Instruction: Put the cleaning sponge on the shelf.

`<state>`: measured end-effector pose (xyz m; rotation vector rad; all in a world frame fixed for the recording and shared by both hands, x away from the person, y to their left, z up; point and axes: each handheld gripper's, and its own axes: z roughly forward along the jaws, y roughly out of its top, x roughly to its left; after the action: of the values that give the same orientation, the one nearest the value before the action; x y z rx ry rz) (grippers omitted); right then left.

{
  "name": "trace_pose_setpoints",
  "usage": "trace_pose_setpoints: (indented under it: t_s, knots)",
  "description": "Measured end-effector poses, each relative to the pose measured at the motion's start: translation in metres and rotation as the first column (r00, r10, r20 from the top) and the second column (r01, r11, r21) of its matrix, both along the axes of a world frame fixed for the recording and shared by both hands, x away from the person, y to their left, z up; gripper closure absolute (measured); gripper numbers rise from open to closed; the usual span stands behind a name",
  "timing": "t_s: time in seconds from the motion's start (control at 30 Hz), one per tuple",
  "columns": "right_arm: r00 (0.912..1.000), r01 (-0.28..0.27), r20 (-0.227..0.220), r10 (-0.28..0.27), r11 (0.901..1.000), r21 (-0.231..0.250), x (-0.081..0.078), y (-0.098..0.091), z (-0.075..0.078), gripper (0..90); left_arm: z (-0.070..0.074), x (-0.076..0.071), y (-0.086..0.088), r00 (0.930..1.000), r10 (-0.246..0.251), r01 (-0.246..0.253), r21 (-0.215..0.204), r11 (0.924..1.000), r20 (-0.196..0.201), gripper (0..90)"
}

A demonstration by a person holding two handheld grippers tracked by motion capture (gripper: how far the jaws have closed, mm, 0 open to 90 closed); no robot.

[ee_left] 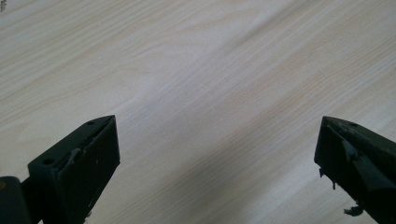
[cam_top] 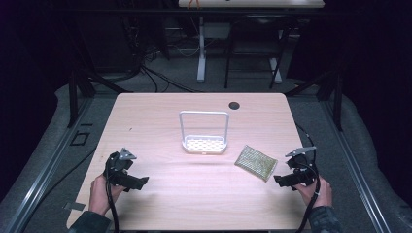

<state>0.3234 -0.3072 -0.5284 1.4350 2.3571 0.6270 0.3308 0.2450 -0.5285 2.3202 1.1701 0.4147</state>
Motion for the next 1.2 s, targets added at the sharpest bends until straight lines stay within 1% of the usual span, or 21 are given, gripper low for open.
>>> trace_pose_setpoints:
  t_s: [0.17,0.23,0.3,0.33,0.37,0.4,0.5,0.53,0.57,0.6,0.73,0.83,0.97,1.0,1.03,1.07,1.1,1.13,1.2]
  knots:
    - [0.9998,-0.021,0.003,0.021,0.9998,-0.002,0.001,0.004,0.001,6.5,0.0,0.0,0.0,1.0,0.0,0.0,-0.005,1.0,-0.003,0.1]
    - [0.9994,-0.031,0.013,0.031,0.9995,0.0,0.001,0.006,0.0,6.5,0.0,0.0,0.0,1.0,0.004,-0.004,-0.008,1.0,-0.002,0.1]
    - [0.9989,-0.047,0.001,0.047,0.9989,-0.006,0.001,0.007,0.0,6.4,0.0,-0.001,-0.001,1.0,0.002,-0.002,-0.006,1.0,-0.001,0.1]
    - [0.9979,-0.063,0.009,0.063,0.998,-0.007,0.001,0.009,0.0,5.8,0.001,-0.001,-0.002,1.0,-0.006,0.006,-0.008,0.9999,0.003,0.1]
    - [0.9979,-0.063,0.009,0.063,0.998,-0.007,0.001,0.009,0.0,5.8,0.001,-0.001,-0.002,1.0,-0.006,0.006,-0.008,0.9999,0.003,0.1]
    - [0.9965,-0.081,0.017,0.081,0.9965,-0.019,0.002,0.011,0.002,3.9,0.0,-0.001,-0.002,1.0,-0.004,0.004,-0.007,1.0,0.001,0.1]
    - [0.9951,-0.096,0.022,0.097,0.9952,-0.018,0.005,0.014,0.002,1.5,-0.001,0.0,-0.002,1.0,-0.007,0.007,-0.002,1.0,-0.006,0.1]
    - [0.9939,-0.107,0.026,0.108,0.994,-0.021,0.006,0.017,0.002,0.0,0.0,-0.001,-0.001,1.0,-0.006,0.006,-0.01,0.9999,-0.004,0.0]
    - [0.9939,-0.107,0.026,0.108,0.994,-0.021,0.006,0.017,0.002,0.0,0.0,-0.001,-0.001,1.0,-0.006,0.006,-0.01,0.9999,-0.004,0.0]
    - [0.9916,-0.128,0.02,0.128,0.9917,-0.017,0.008,0.02,0.002,0.0,0.0,-0.001,-0.001,1.0,-0.008,0.008,-0.015,0.9999,-0.005,0.0]
    - [0.9889,-0.146,0.024,0.147,0.989,-0.02,0.011,0.024,0.002,0.0,-0.001,0.0,-0.002,0.9999,-0.009,0.009,-0.012,0.9999,-0.007,0.0]
    - [0.9858,-0.167,0.009,0.167,0.9857,-0.019,0.016,0.028,0.004,0.0,-0.002,0.0,-0.005,0.9997,-0.02,0.019,-0.005,0.9998,-0.012,0.0]
    - [0.9779,-0.209,-0.015,0.209,0.9775,-0.029,0.022,0.033,0.008,0.0,-0.003,0.0,-0.006,0.9993,-0.027,0.027,-0.002,0.9996,-0.025,0.0]
    - [0.9761,-0.217,-0.017,0.217,0.9754,-0.037,0.024,0.035,0.009,0.0,-0.003,0.001,-0.006,0.9989,-0.03,0.03,-0.003,0.9995,-0.036,0.0]
    - [0.9727,-0.231,-0.027,0.231,0.9721,-0.038,0.026,0.037,0.01,0.0,-0.004,0.001,-0.006,0.9987,-0.033,0.034,0.0,0.9994,-0.039,0.0]
    - [0.9663,-0.257,-0.034,0.255,0.9647,-0.057,0.03,0.041,0.012,0.0,-0.004,0.001,-0.006,0.9985,-0.037,0.037,0.001,0.9993,-0.04,0.0]
    - [0.9663,-0.257,-0.034,0.255,0.9647,-0.057,0.03,0.041,0.012,0.0,-0.004,0.001,-0.006,0.9985,-0.038,0.038,0.0,0.9993,-0.04,0.0]
    - [0.9648,-0.262,-0.043,0.26,0.963,-0.063,0.033,0.044,0.011,0.0,-0.004,0.001,-0.007,0.9985,-0.038,0.038,-0.002,0.9993,-0.041,0.0]
    - [0.9598,-0.278,-0.059,0.274,0.9577,-0.073,0.038,0.048,0.01,0.0,-0.004,0.001,-0.007,0.9983,-0.042,0.042,0.0,0.9991,-0.041,0.0]
